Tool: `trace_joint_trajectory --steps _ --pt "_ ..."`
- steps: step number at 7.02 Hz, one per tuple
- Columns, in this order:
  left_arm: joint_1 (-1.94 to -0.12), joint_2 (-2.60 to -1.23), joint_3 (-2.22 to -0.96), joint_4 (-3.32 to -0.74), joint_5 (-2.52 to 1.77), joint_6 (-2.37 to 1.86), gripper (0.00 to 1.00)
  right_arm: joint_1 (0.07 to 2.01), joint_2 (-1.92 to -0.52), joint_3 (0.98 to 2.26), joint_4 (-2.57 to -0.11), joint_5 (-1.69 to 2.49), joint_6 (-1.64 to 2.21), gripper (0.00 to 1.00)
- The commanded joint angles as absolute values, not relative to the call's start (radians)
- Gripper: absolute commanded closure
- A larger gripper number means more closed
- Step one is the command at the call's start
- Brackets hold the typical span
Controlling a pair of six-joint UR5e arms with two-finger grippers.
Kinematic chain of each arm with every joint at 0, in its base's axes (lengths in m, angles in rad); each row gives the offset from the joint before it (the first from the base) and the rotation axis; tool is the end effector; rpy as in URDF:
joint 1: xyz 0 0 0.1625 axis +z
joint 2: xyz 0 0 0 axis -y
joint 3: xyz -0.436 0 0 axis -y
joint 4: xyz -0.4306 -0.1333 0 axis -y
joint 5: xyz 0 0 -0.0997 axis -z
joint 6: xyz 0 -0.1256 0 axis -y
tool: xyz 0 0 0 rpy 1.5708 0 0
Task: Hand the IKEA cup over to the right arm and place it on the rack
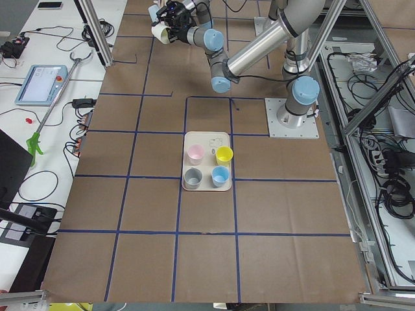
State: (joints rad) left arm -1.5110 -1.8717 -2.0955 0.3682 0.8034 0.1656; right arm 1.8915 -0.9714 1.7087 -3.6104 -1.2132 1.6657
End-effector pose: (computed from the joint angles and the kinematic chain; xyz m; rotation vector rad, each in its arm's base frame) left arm -0.1875 -0.5586 0.3120 -0.6476 -2.1004 1.4150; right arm 0.3903 -0.6128 0.2979 0.9438 1.5902 -0.4848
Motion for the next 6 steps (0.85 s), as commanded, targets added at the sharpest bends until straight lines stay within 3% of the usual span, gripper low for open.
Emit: trace_joint_trajectory --steps 1,2,3,4,6 --pt "-1.511 -1.871 -2.095 0.368 0.804 0.166 0.96 1.891 -0.974 1.706 -3.611 -1.197 1.66 0.61" --pt "-1.511 -1.868 -2.095 0.368 0.805 0.164 0.84 1.891 -0.976 1.704 -3.611 -1.16 1.658 0.68" --pt "-1.512 -1.867 -2.091 0.37 0.862 0.164 0.21 1.891 -0.976 1.704 -3.611 -1.155 1.658 0.69" --pt "-1.513 -1.867 -2.094 0.368 0.865 0.164 0.01 1.891 -0.976 1.704 -3.611 -1.154 1.658 0.69" --pt "-1.513 -1.862 -2.094 0.367 0.865 0.164 0.01 1.891 -0.976 1.704 -3.609 -1.154 1.658 0.69"
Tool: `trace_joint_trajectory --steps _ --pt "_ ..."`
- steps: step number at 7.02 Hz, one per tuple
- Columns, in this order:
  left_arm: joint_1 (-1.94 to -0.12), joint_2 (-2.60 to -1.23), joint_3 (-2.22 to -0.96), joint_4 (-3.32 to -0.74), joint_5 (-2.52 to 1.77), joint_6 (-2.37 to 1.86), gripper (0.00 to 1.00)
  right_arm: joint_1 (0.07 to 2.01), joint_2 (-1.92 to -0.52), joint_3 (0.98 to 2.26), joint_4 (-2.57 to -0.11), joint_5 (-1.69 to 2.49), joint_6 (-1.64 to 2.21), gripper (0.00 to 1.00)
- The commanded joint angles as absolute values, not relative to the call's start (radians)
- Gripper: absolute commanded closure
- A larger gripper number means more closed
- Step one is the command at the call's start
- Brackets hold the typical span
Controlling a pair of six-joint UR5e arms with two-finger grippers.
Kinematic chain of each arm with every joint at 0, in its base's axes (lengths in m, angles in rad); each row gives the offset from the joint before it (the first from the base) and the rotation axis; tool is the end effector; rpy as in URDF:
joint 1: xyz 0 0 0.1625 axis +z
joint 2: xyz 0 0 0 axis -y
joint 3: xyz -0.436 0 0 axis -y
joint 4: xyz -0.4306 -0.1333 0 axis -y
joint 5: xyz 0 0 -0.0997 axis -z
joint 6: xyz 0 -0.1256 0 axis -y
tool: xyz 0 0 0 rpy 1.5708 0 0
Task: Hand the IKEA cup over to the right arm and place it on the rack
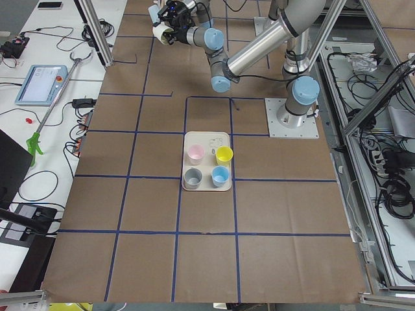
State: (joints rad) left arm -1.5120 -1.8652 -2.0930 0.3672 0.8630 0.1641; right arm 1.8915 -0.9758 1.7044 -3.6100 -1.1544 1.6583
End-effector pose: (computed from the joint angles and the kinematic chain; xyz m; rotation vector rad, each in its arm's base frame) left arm -0.1822 -0.5623 0.3143 -0.6193 -2.1489 1.4489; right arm 0.3961 -0.6085 0.3037 0.8902 1.5997 -0.4436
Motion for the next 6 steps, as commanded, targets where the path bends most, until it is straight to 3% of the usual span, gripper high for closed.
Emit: trace_joint_trajectory --steps 1,3,6 --pt "-1.513 -1.859 -2.092 0.367 0.864 0.164 0.01 1.888 -0.976 1.704 -3.609 -1.154 1.658 0.69" --pt "-1.49 -1.827 -2.123 0.362 0.87 0.164 0.01 1.87 -0.982 1.703 -3.606 -1.152 1.658 0.69" --pt "-1.337 -1.59 -2.293 0.176 0.91 0.176 0.01 1.813 -0.982 1.687 -3.606 -1.112 1.646 0.69"
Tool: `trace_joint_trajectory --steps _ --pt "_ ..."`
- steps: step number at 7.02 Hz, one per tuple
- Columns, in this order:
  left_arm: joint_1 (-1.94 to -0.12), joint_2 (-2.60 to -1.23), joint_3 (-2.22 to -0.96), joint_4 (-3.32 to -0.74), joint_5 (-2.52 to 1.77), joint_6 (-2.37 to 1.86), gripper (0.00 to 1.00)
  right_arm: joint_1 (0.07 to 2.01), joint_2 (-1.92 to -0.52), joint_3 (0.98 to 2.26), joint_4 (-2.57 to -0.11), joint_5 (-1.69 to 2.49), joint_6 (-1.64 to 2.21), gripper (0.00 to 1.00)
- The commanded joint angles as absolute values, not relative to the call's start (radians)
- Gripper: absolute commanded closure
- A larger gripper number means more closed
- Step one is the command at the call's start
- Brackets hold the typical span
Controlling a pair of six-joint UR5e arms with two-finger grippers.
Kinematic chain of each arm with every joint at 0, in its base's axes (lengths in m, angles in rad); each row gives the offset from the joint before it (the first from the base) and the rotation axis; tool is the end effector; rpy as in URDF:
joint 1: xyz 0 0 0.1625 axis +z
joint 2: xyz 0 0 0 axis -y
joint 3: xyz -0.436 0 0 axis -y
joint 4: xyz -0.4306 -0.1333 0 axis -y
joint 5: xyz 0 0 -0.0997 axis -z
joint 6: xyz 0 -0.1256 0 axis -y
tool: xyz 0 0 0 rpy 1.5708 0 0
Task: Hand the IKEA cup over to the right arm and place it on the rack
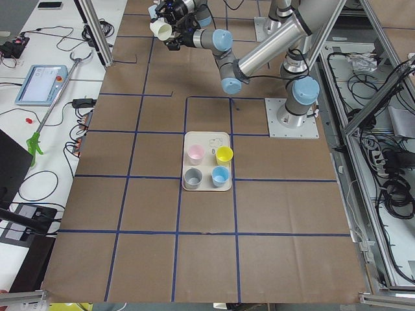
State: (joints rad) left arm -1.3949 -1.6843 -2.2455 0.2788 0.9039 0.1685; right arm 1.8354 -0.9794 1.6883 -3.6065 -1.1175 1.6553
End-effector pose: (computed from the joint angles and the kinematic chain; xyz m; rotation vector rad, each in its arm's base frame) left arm -0.1224 -0.5172 0.3293 -0.4556 -2.2845 1.4553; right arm 0.3658 -0.6299 0.3136 0.8965 1.5766 -0.4630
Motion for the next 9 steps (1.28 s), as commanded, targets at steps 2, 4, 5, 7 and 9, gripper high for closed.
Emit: trace_joint_trajectory --steps 2,4,5,7,9 --pt "-1.283 -1.499 -2.267 -0.074 0.914 0.192 0.01 1.738 -0.988 1.686 -3.605 -1.111 1.461 0.75" --pt "-1.293 -1.474 -2.101 -0.431 1.065 0.19 0.01 1.663 -0.991 1.687 -3.599 -1.12 1.073 0.8" --pt "-1.301 -1.485 -2.006 -0.619 1.072 0.19 0.01 1.623 -0.992 1.69 -3.58 -1.123 0.863 0.8" --pt "-1.348 -1.506 -1.89 -0.861 1.219 0.163 0.01 1.542 -1.014 1.698 -3.576 -1.124 0.494 0.8" --pt "-1.481 -1.599 -1.686 -1.11 1.456 0.042 0.01 1.459 -1.051 1.7 -3.512 -1.115 0.24 0.8"
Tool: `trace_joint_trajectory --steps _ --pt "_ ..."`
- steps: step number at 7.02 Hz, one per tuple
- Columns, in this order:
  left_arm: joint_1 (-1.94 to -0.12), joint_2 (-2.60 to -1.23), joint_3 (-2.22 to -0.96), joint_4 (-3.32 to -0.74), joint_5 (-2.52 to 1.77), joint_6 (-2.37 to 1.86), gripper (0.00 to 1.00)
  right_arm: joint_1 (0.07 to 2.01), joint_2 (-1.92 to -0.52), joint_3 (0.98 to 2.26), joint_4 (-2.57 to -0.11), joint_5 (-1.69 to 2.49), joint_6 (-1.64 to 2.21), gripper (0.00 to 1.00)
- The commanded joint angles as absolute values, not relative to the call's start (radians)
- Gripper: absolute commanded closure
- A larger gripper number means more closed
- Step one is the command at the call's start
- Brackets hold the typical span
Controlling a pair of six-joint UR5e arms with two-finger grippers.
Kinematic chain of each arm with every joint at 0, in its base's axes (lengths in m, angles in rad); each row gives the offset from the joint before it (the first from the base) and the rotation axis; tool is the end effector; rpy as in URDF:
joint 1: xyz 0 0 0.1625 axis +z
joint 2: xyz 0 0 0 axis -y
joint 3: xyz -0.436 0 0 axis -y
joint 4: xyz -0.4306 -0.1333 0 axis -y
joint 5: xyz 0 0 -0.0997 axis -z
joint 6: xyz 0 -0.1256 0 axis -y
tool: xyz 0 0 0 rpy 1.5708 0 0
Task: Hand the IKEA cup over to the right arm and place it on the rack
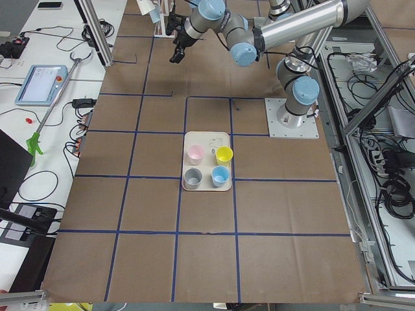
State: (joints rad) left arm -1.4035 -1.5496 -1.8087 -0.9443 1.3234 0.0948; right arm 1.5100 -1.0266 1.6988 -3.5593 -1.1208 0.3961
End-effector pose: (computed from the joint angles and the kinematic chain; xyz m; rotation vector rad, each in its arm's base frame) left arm -0.0700 -0.5709 0.4338 0.0300 -2.8841 0.6409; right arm 0.1452 -0.7073 0.3354 0.1123 2.1038 -1.5022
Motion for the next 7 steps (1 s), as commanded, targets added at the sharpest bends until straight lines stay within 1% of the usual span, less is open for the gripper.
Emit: trace_joint_trajectory --steps 1,2,3,5,6,7 --pt "-1.532 -1.642 -1.58 -1.246 1.538 0.023 0.01 1.401 -1.071 1.701 -3.435 -1.111 0.115 0.81" --pt "-1.548 -1.664 -1.501 -1.393 1.572 0.018 0.01 1.356 -1.074 1.704 -3.43 -1.109 0.021 0.81" --pt "-1.546 -1.657 -1.471 -1.514 1.581 0.018 0.01 1.326 -1.074 1.704 -3.432 -1.106 -0.041 0.82" --pt "-1.552 -1.629 -1.499 -1.54 1.577 0.02 0.01 1.251 -1.072 1.7 -3.432 -1.028 -0.093 0.83" --pt "-1.554 -1.603 -1.517 -1.546 1.572 0.034 0.01 1.218 -1.066 1.695 -3.442 -1.002 -0.104 0.86" --pt "-1.554 -1.567 -1.578 -1.525 1.563 0.04 0.01 1.2 -1.054 1.692 -3.447 -0.997 -0.11 0.86"
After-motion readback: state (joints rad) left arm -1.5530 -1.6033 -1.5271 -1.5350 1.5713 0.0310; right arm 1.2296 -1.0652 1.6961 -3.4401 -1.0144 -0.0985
